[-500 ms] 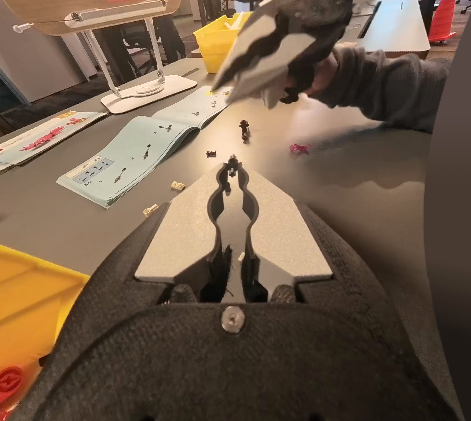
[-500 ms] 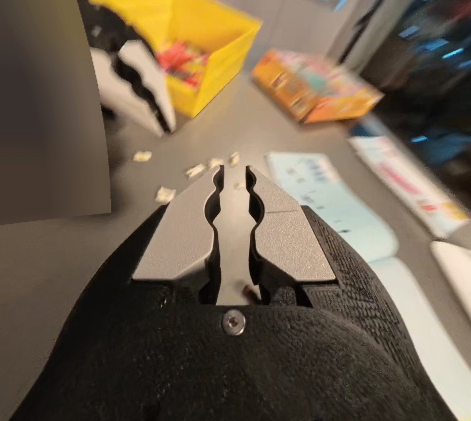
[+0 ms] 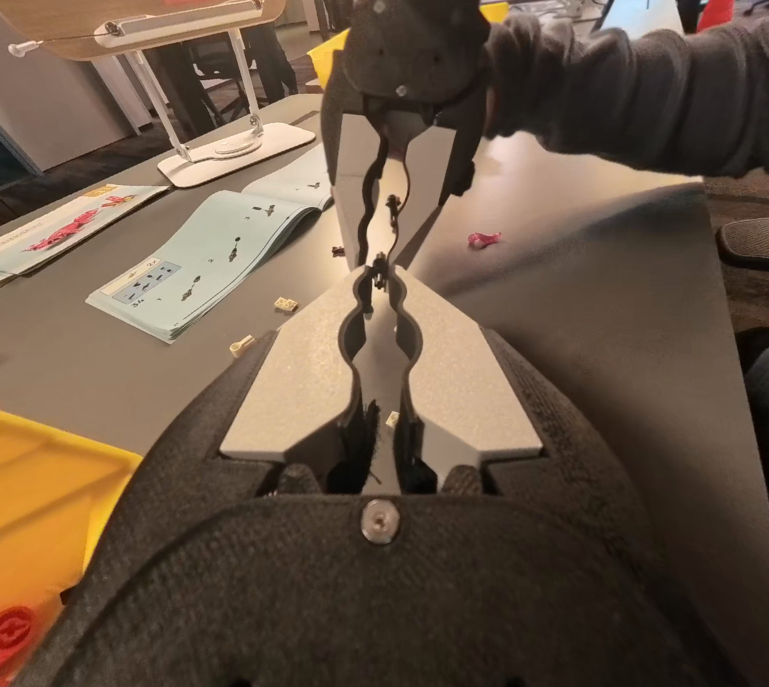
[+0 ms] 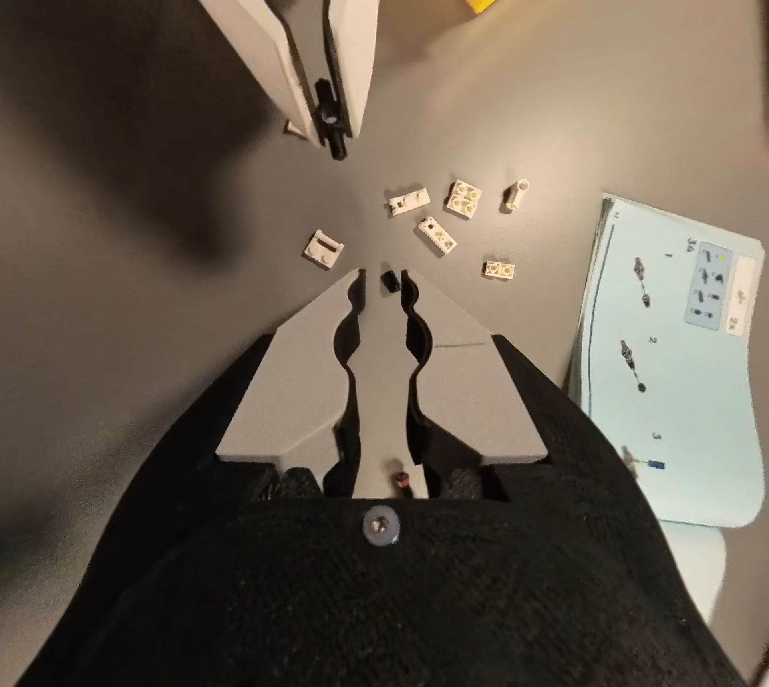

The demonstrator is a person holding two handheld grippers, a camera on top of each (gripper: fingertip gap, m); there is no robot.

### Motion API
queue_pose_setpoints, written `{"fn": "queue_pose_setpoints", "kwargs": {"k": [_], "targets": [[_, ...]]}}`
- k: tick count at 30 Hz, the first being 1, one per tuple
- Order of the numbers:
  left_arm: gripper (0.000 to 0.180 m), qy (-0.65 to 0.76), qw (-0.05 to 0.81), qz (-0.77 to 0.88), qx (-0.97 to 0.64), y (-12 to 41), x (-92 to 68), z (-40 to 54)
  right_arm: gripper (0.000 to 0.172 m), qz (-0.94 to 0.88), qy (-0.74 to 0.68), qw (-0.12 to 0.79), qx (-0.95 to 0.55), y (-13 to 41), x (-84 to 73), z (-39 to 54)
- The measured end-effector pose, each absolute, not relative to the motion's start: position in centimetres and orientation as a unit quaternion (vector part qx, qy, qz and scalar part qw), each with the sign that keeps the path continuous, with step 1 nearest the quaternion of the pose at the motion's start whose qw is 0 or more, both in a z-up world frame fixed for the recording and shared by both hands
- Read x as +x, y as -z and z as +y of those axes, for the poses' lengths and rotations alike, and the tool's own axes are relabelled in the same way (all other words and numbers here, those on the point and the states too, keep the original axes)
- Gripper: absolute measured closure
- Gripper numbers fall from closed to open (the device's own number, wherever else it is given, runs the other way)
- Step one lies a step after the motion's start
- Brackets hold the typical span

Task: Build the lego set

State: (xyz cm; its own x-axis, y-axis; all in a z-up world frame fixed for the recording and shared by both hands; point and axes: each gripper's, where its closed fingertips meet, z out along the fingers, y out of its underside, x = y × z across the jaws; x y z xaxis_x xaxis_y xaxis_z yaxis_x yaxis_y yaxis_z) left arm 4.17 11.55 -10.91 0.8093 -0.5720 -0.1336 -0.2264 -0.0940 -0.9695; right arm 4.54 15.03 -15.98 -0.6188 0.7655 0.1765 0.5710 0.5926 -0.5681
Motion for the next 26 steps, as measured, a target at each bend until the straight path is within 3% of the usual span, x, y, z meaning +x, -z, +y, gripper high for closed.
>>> {"fn": "queue_pose_setpoints", "kwargs": {"k": [10,17,20,26], "targets": [[0.174,0.134,0.604,0.283,-0.733,11.3,4.3,11.4,0.157,-0.945,-0.097,0.088,-0.3,17.8,4.4,15.6],[0.174,0.131,0.602,0.284,-0.734,11.4,4.3,11.4,0.168,-0.943,-0.098,0.035,-0.317,18.4,4.7,15.4],[0.174,0.13,0.603,0.282,-0.735,11.4,4.2,11.4,0.168,-0.915,-0.16,0.045,-0.367,17.8,4.7,15.0],[0.175,0.124,0.619,0.265,-0.729,10.6,4.0,11.7,0.168,-0.727,-0.457,0.199,-0.472,10.2,3.2,14.0]]}}
